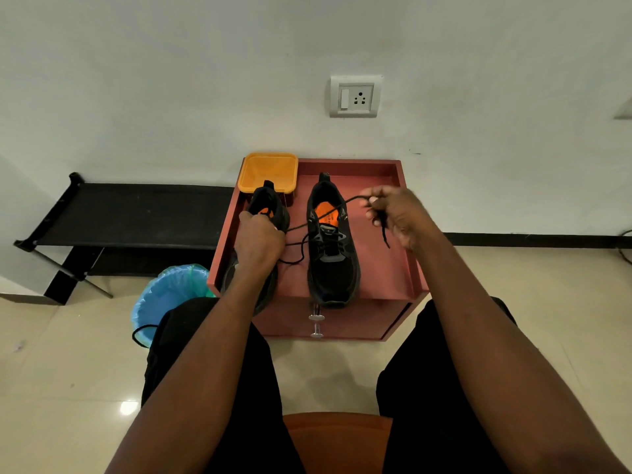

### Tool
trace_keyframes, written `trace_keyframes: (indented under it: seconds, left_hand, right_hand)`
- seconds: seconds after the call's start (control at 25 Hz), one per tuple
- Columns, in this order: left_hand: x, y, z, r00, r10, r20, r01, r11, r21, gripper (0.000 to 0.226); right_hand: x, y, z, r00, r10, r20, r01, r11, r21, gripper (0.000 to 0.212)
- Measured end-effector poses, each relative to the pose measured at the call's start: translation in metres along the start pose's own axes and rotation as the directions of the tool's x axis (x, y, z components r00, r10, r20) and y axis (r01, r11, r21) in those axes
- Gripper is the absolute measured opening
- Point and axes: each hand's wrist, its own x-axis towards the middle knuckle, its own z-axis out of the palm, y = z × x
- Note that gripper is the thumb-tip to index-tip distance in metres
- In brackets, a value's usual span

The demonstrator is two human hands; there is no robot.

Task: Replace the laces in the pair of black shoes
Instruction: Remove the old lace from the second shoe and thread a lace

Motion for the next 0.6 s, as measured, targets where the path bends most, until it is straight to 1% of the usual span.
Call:
trace_keyframes:
  seconds: [0.04,0.08,0.12,0.16,0.2,0.24,0.28,0.36,0.4,0.48,0.56,0.6]
  left_hand:
    - [0.0,0.004,0.001,0.997,0.08,-0.023,-0.08,0.997,-0.007,0.028]
    - [-0.001,0.012,-0.002,0.986,0.166,-0.012,-0.166,0.98,-0.112,0.035]
    - [-0.002,0.021,-0.003,0.97,0.241,0.045,-0.217,0.929,-0.301,0.042]
    - [-0.005,0.029,-0.004,0.94,0.309,0.145,-0.199,0.841,-0.503,0.047]
    - [-0.01,0.037,-0.004,0.9,0.361,0.246,-0.129,0.757,-0.64,0.046]
    - [-0.013,0.041,-0.003,0.863,0.399,0.31,-0.067,0.698,-0.713,0.039]
    - [-0.014,0.043,-0.001,0.85,0.413,0.328,-0.047,0.678,-0.734,0.029]
    - [-0.014,0.043,0.002,0.886,0.377,0.271,-0.05,0.658,-0.751,0.01]
    - [-0.011,0.043,0.003,0.913,0.33,0.239,-0.032,0.643,-0.765,0.006]
    - [-0.004,0.042,0.005,0.968,0.185,0.168,0.009,0.646,-0.763,0.012]
    - [0.001,0.039,0.008,0.993,0.081,0.083,-0.003,0.734,-0.679,0.015]
    - [0.0,0.039,0.01,0.996,0.076,0.044,-0.034,0.794,-0.606,0.013]
  right_hand:
    - [-0.002,0.003,0.006,0.999,0.012,0.04,-0.008,0.996,-0.085,0.016]
    - [-0.004,0.006,0.012,0.996,0.018,0.083,-0.005,0.988,-0.157,0.009]
    - [-0.006,0.009,0.018,0.992,0.02,0.123,0.006,0.978,-0.207,0.004]
    - [-0.008,0.011,0.024,0.989,0.013,0.151,0.023,0.972,-0.233,0.005]
    - [-0.008,0.013,0.029,0.986,0.002,0.166,0.038,0.97,-0.239,0.008]
    - [-0.008,0.014,0.031,0.985,-0.007,0.17,0.047,0.972,-0.228,0.009]
    - [-0.007,0.014,0.032,0.987,-0.012,0.163,0.047,0.976,-0.214,0.011]
    - [-0.004,0.013,0.027,0.993,-0.012,0.121,0.036,0.978,-0.205,0.013]
    - [-0.003,0.012,0.022,0.995,-0.006,0.097,0.026,0.979,-0.201,0.013]
    - [0.001,0.012,0.013,0.997,0.022,0.07,-0.011,0.988,-0.152,0.009]
    - [0.005,0.012,0.009,0.997,0.048,0.062,-0.042,0.995,-0.095,0.018]
    - [0.007,0.013,0.009,0.997,0.053,0.052,-0.048,0.994,-0.096,0.022]
